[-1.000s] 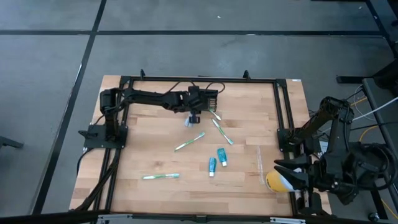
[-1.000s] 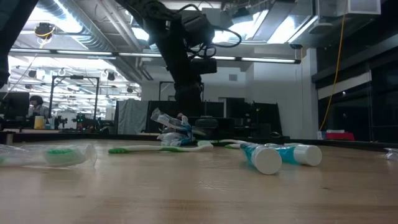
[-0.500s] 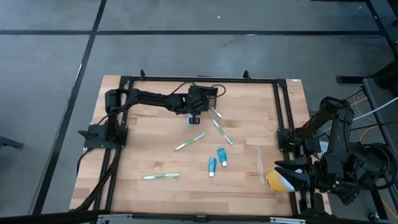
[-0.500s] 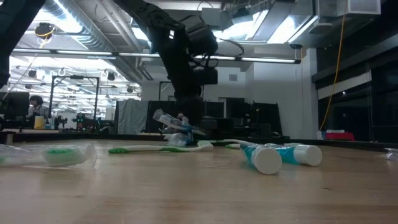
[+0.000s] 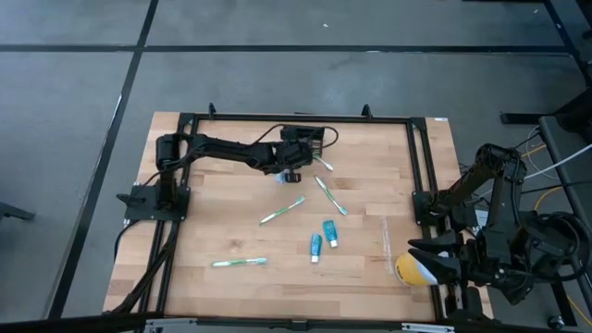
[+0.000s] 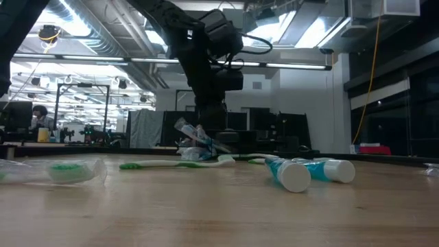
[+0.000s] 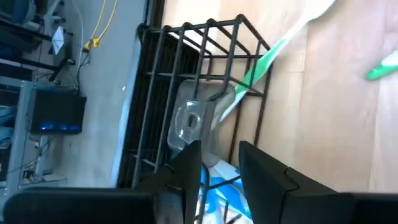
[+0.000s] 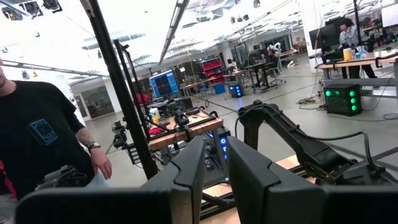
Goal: Pick & Place toothbrushing station
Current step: Put the wire organizer on the top center of the table upright
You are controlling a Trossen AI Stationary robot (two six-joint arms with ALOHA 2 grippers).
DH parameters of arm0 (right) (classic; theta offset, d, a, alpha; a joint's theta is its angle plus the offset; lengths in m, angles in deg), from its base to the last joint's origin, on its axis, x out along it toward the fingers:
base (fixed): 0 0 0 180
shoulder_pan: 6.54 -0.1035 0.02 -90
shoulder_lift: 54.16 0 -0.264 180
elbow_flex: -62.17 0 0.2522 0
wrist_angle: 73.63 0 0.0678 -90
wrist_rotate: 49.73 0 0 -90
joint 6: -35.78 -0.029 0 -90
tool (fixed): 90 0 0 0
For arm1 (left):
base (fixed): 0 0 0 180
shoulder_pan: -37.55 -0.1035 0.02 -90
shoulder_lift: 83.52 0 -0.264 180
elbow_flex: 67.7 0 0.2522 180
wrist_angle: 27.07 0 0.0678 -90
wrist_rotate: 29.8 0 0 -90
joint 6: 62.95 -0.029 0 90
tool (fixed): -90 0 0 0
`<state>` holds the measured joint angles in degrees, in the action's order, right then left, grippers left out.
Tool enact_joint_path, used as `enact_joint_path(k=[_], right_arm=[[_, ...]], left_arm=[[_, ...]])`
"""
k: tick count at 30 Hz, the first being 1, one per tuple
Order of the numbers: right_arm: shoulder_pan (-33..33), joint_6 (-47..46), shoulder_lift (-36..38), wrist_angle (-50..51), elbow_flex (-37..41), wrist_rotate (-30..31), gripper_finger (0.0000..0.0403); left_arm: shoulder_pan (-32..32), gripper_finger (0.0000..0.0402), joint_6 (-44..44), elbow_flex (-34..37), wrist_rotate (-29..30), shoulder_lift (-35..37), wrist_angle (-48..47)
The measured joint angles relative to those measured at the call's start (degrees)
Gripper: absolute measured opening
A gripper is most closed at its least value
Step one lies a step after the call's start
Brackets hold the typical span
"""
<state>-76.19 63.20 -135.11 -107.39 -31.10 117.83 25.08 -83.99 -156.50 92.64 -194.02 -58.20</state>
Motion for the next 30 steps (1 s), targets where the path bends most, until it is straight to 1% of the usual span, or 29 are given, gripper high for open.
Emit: enact_joint_path(k=[6,13,20,23,26,30], right_arm=[[0.00,0.01,0.00,0.00,0.00,0.90,0.0070],[-0.44,0.00,0.00,0.00,0.00,1.07,0.0070],[-1.07,0.00,0.00,0.00,0.00,1.09,0.0070],[-1.09,-0.28,0.00,0.00,0.00,1.26,0.0070],[-1.26,-0.49,0.00,0.02,0.00,2.33,0.0070],[-1.51,-0.63,0.00,0.02,0.00,3.04,0.0070]], left_arm=[[-2.01,0.0102,1.02,0.00,2.31,-0.02,0.18],[-3.93,0.0103,4.66,-0.02,0.71,-0.02,-2.48],[-3.28,0.0102,5.57,-0.04,-0.31,-0.02,-3.30],[-2.25,0.0102,5.46,-0.04,1.40,-0.02,-3.94],[-1.06,0.0102,5.58,-0.04,1.58,0.06,-4.89],[0.45,0.0102,7.63,-0.04,3.36,0.11,-6.44]])
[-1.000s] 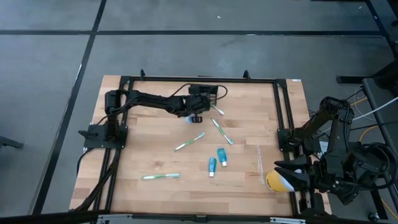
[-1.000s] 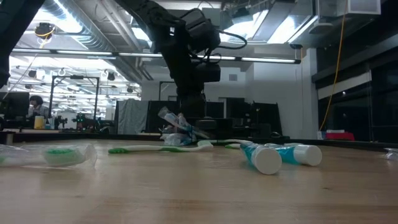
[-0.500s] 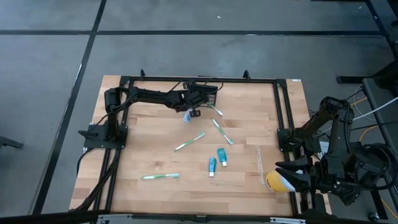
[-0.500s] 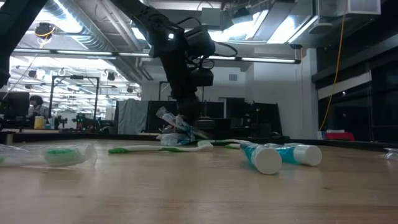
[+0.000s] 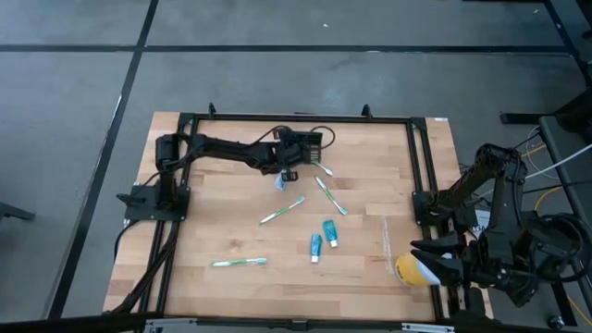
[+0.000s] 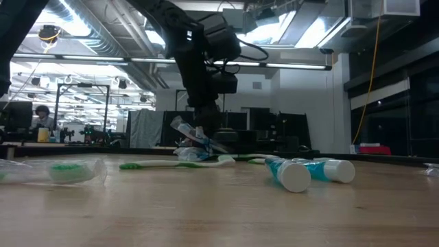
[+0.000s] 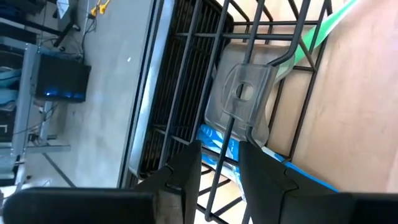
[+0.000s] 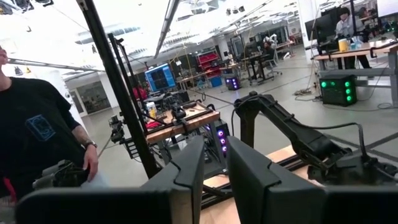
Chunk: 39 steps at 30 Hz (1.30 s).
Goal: Pick & Place toothbrushing station
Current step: Put the wire organizer on the top center of the table upright
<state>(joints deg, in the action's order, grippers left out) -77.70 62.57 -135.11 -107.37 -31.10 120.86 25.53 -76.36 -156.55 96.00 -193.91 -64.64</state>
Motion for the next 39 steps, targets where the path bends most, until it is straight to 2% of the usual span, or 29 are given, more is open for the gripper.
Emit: enact_joint_path(k=[8,12,16,28,32,39], right_arm=[[-0.45,0.22,0.00,0.05,0.00,1.36,0.0070],[-0.73,0.22,0.00,0.09,0.00,1.53,0.0070],[-0.74,0.24,0.00,0.22,0.00,1.53,0.0070],[-1.33,0.26,0.00,0.46,0.00,3.19,0.0070],[-1.42,0.46,0.00,0.50,0.00,3.19,0.0070],[-1.84,-1.05,0.00,1.74,0.00,3.19,0.0070]], left_arm=[[1.89,0.0102,0.72,0.04,5.34,-0.02,-0.69],[2.85,0.0102,0.72,0.04,10.62,-0.02,0.04],[3.00,0.0102,2.34,0.03,8.09,-0.02,-0.60],[5.79,0.0100,5.08,0.04,7.57,-0.02,-0.71],[4.46,0.0099,7.00,0.03,4.16,-0.02,-0.46],[2.93,0.0093,8.34,0.04,1.45,-0.02,-0.67]])
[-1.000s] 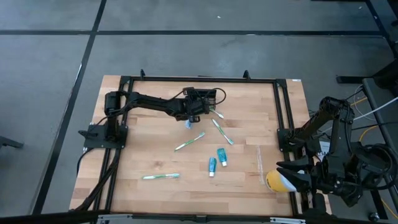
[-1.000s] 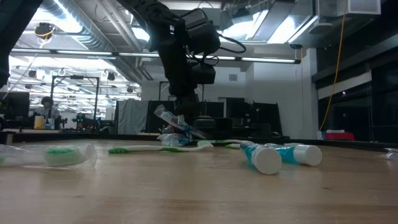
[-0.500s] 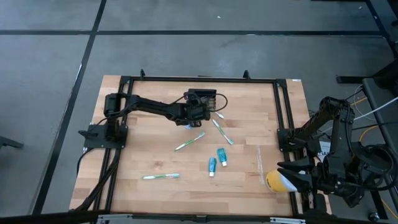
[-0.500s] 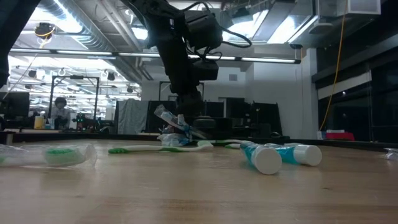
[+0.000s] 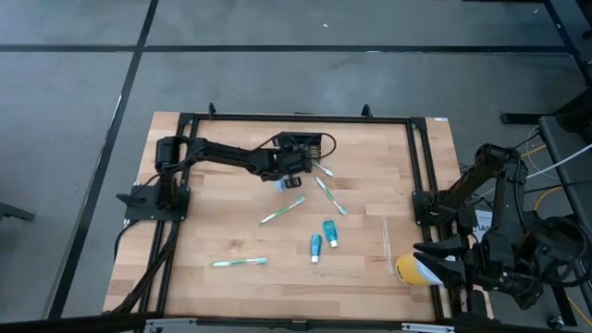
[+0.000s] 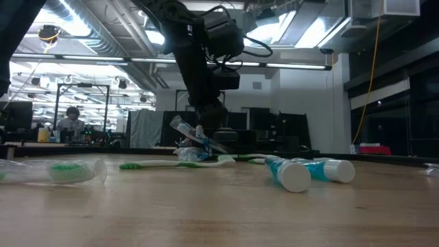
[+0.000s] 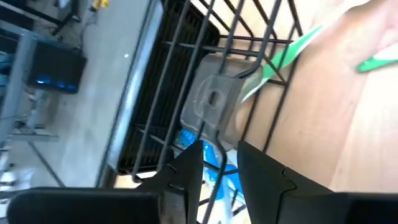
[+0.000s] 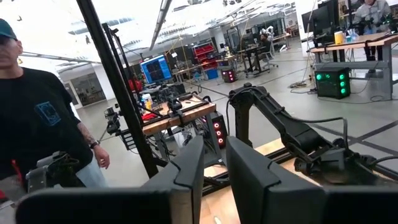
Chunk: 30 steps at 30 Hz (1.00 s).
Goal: Pick & Place toothbrushing station
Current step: Put the wire organizer on the top center of the table upright
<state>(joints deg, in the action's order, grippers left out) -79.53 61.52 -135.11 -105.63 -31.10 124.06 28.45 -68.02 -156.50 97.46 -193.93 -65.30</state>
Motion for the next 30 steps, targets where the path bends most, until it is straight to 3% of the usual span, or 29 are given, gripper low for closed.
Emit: enact_joint_path(k=[13,21,30], right_arm=[[-0.02,-0.31,0.00,0.21,0.00,-0.20,0.0070],[-0.02,-0.90,0.00,0.23,0.00,-0.24,0.0070],[-0.02,-1.09,0.00,0.23,0.00,-0.85,0.0070]], left_arm=[[-2.85,0.0090,3.20,-0.02,-4.57,-0.13,-1.65],[-3.42,0.0014,3.31,-0.11,-6.85,-0.07,-1.58],[-2.54,0.0005,3.29,-0.09,-6.02,-0.07,-1.93]])
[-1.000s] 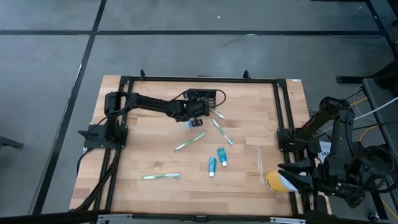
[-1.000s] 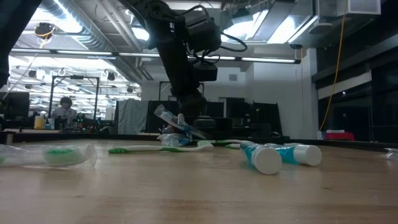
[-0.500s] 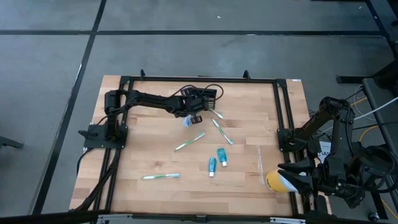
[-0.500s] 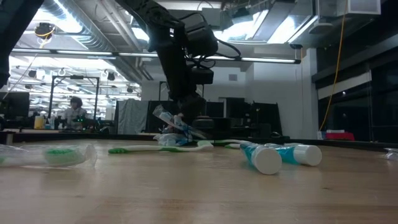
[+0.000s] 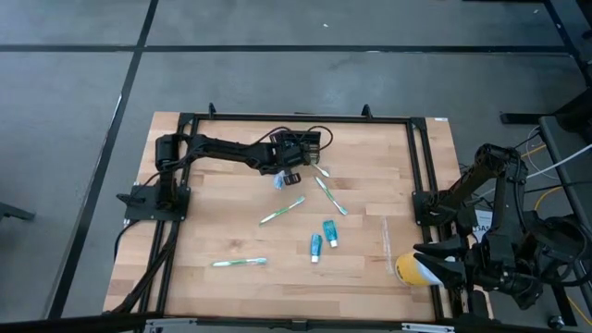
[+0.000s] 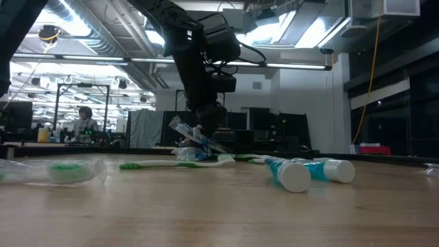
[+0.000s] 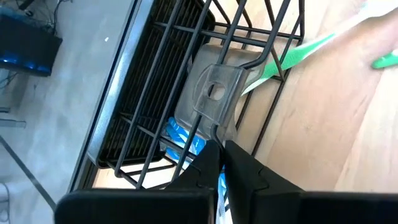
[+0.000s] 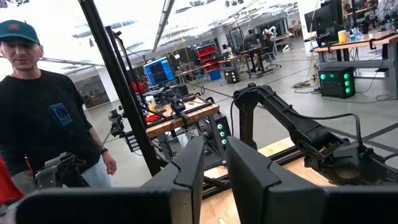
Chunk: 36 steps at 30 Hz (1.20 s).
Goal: Pick & Place toothbrushing station
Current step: Put the wire organizer on the top center of the table upright
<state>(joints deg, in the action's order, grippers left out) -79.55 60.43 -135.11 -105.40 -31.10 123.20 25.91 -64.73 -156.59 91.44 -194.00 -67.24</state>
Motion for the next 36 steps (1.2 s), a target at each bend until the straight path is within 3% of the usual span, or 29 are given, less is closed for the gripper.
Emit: enact_joint_path(k=[18,28,36], right_arm=[[0.00,0.22,0.00,1.01,0.00,0.02,0.0070],[0.00,0.22,0.00,0.83,0.00,-1.02,0.0070],[0.00,0.20,0.00,0.87,0.00,-1.61,0.0070]], left_arm=[[1.32,0.0002,5.50,-0.86,-2.57,8.15,-6.11],[-3.01,0.0002,1.64,-10.14,-17.98,8.61,-14.73],[-8.99,0.0002,-1.93,-11.50,-28.98,8.61,-19.71]])
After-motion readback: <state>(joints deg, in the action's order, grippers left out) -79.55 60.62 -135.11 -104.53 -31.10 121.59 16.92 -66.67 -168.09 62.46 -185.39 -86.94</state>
